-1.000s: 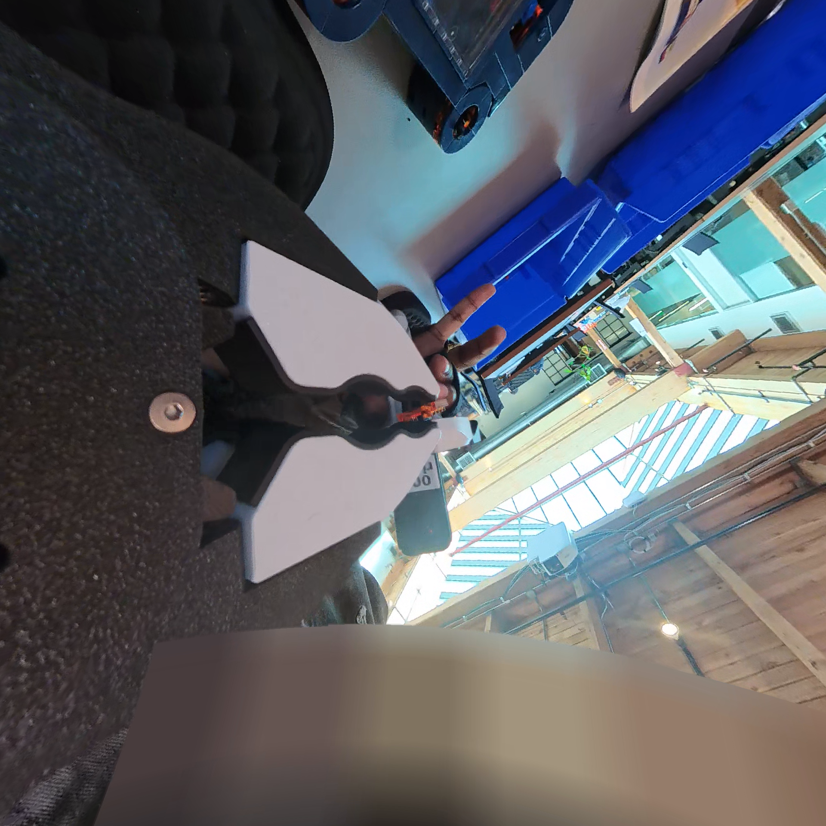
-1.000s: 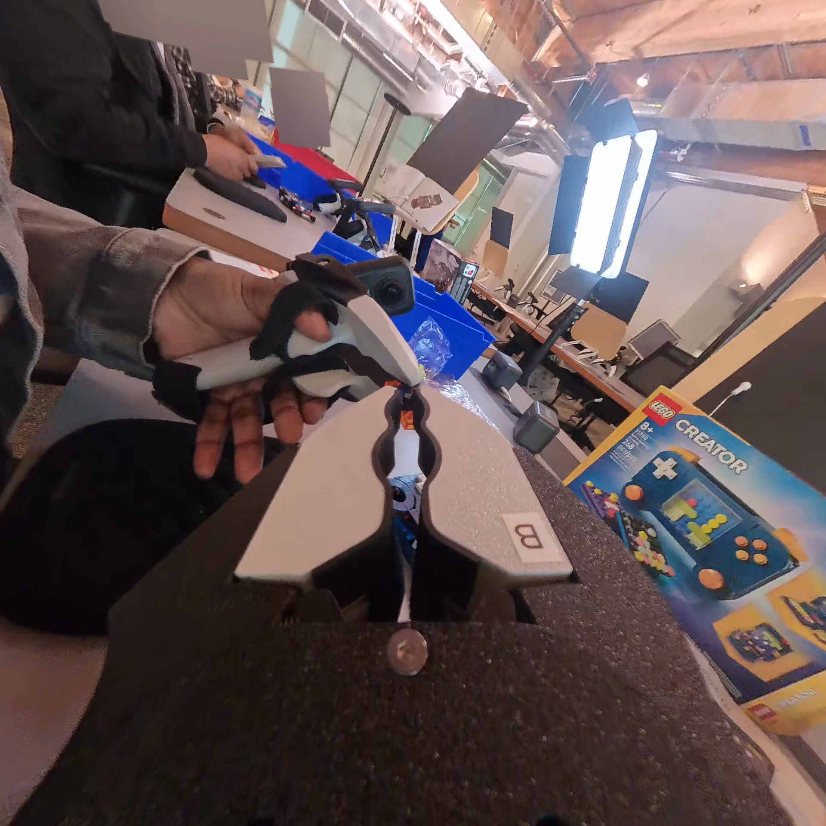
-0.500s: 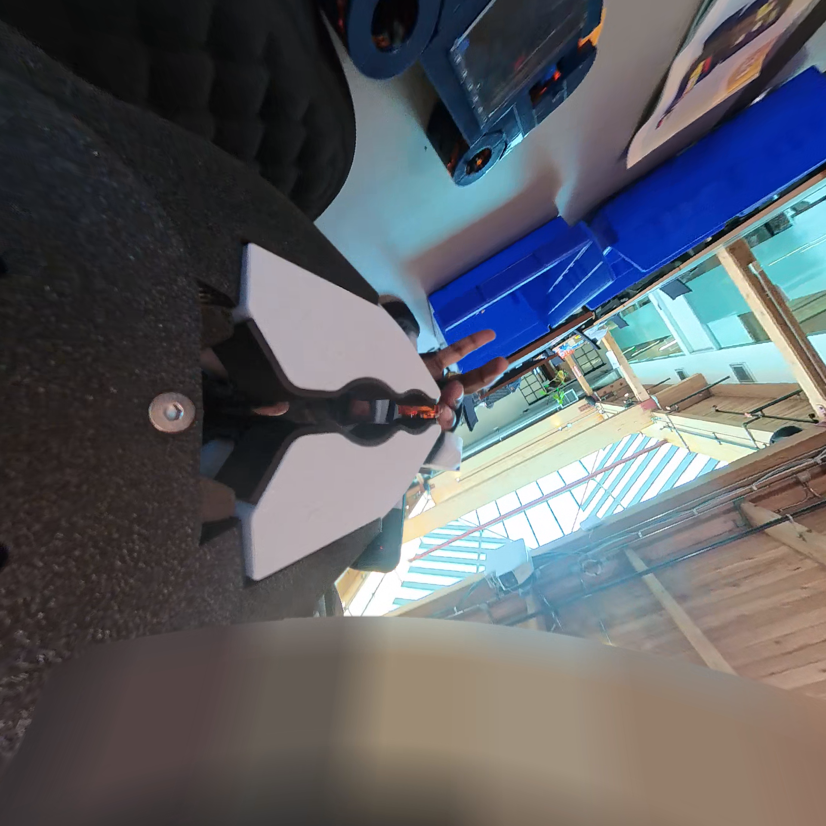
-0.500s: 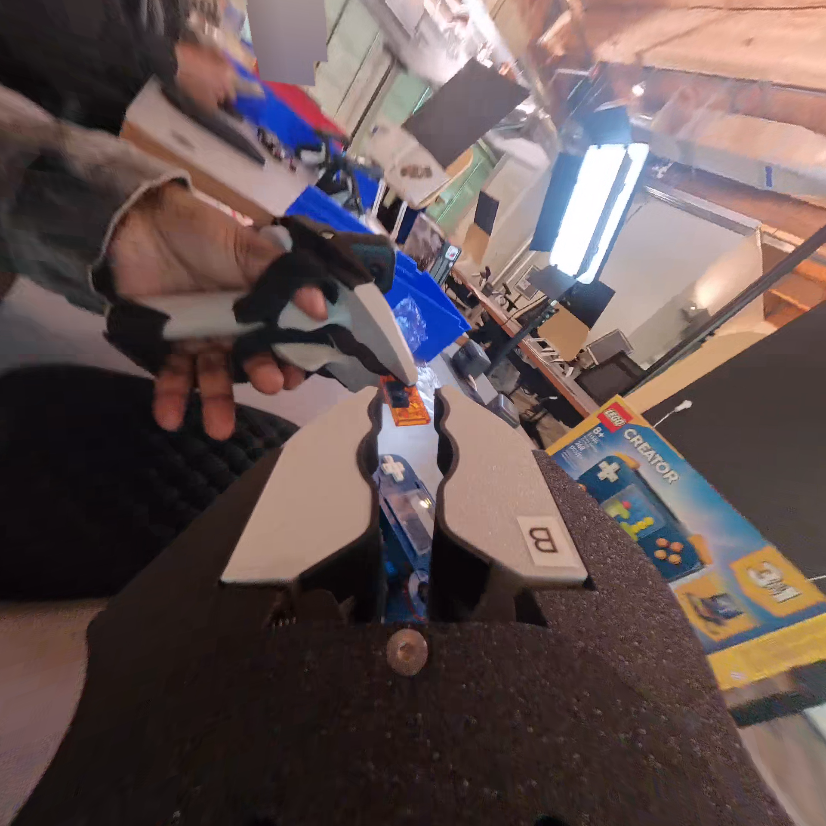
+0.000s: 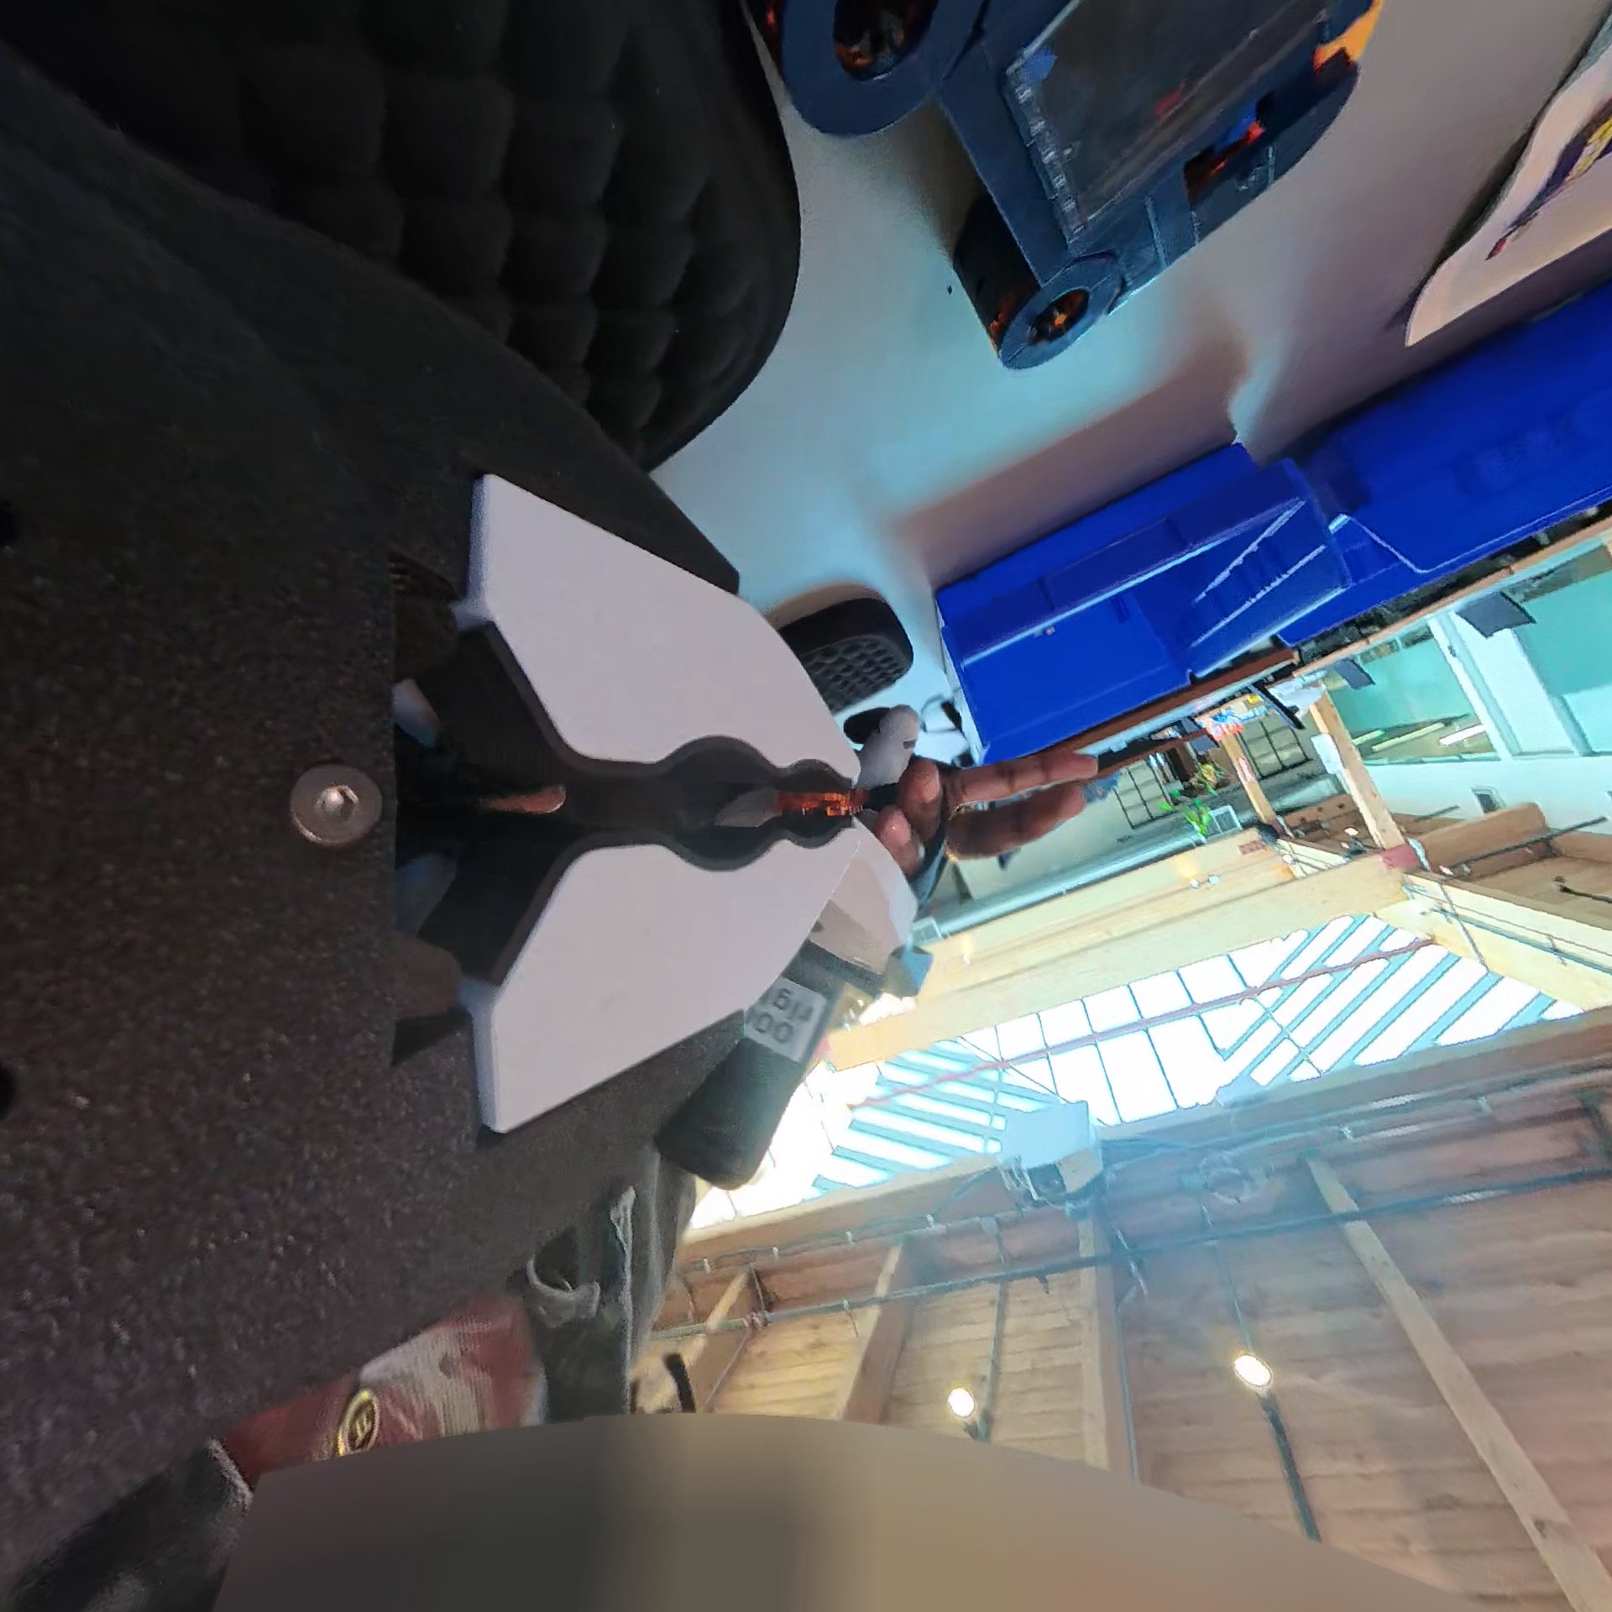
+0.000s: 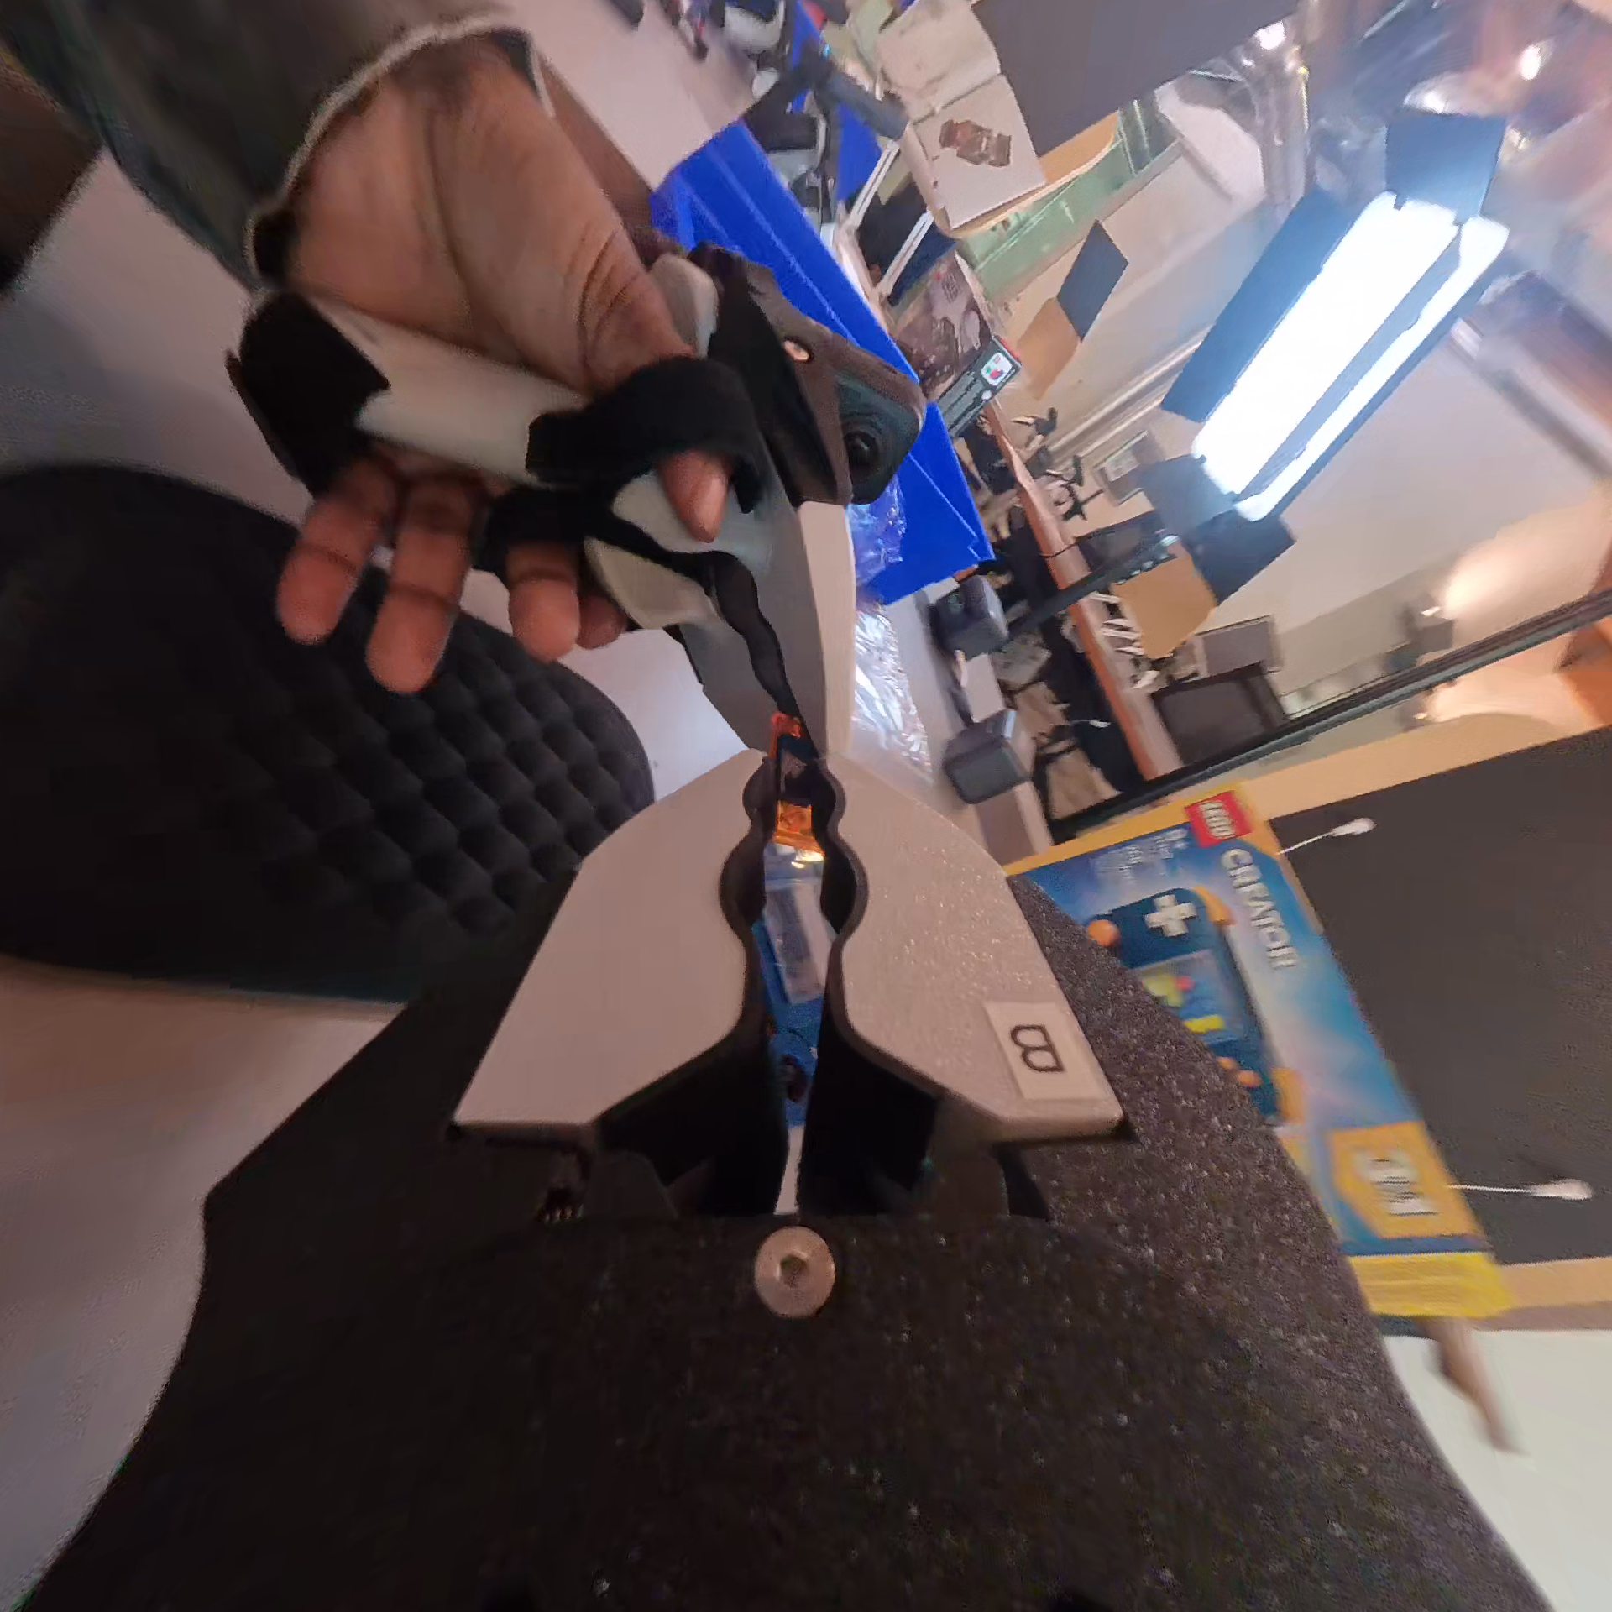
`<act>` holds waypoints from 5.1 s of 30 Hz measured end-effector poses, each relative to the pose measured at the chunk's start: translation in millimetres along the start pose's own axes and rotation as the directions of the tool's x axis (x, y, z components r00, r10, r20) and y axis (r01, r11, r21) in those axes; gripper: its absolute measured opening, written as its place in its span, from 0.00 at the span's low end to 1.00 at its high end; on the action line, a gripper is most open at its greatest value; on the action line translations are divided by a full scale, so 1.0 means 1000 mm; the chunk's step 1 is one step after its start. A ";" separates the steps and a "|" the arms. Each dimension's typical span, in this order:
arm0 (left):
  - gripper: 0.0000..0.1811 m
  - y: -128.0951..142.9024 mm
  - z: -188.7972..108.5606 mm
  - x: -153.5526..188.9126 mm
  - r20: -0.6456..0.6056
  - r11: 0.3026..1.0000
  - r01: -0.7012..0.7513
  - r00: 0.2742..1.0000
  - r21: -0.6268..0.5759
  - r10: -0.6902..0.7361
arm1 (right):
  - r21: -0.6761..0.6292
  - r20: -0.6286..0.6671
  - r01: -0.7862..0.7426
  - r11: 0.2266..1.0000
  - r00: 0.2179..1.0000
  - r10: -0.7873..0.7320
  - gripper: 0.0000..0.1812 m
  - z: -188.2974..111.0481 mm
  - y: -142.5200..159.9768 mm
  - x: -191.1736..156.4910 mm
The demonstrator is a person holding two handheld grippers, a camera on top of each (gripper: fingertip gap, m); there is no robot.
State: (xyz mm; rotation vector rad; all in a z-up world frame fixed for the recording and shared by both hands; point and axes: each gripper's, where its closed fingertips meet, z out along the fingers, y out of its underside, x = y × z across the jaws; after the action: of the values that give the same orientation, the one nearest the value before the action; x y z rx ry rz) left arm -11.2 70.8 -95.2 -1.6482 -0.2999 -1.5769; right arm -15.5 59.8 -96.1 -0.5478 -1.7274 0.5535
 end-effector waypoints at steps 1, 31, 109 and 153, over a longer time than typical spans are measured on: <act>0.02 0.000 0.000 0.001 0.017 0.999 -0.039 0.999 -0.015 0.040 | 0.028 0.007 -0.068 0.997 0.998 0.068 0.04 0.000 -0.001 0.001; 0.02 -0.039 -0.040 0.000 0.058 0.943 -0.218 0.976 0.253 0.210 | -0.320 -0.627 -0.603 0.731 0.713 0.314 0.04 -0.220 0.138 0.165; 0.14 -0.013 -0.006 0.064 -0.005 0.417 -0.903 0.419 0.102 0.908 | 0.440 0.248 -0.659 0.610 0.742 0.623 0.04 -0.010 -0.040 0.041; 0.08 0.013 0.000 0.019 0.160 0.343 -0.893 0.308 -0.292 0.938 | 0.485 0.495 -0.869 -0.097 0.182 0.850 0.01 -0.011 -0.025 0.053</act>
State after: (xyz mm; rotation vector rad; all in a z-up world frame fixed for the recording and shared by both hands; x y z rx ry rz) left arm 0.8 55.4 -82.4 -1.6564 0.5993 -0.4174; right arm -18.1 74.5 -38.3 -1.0781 -0.6994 2.1363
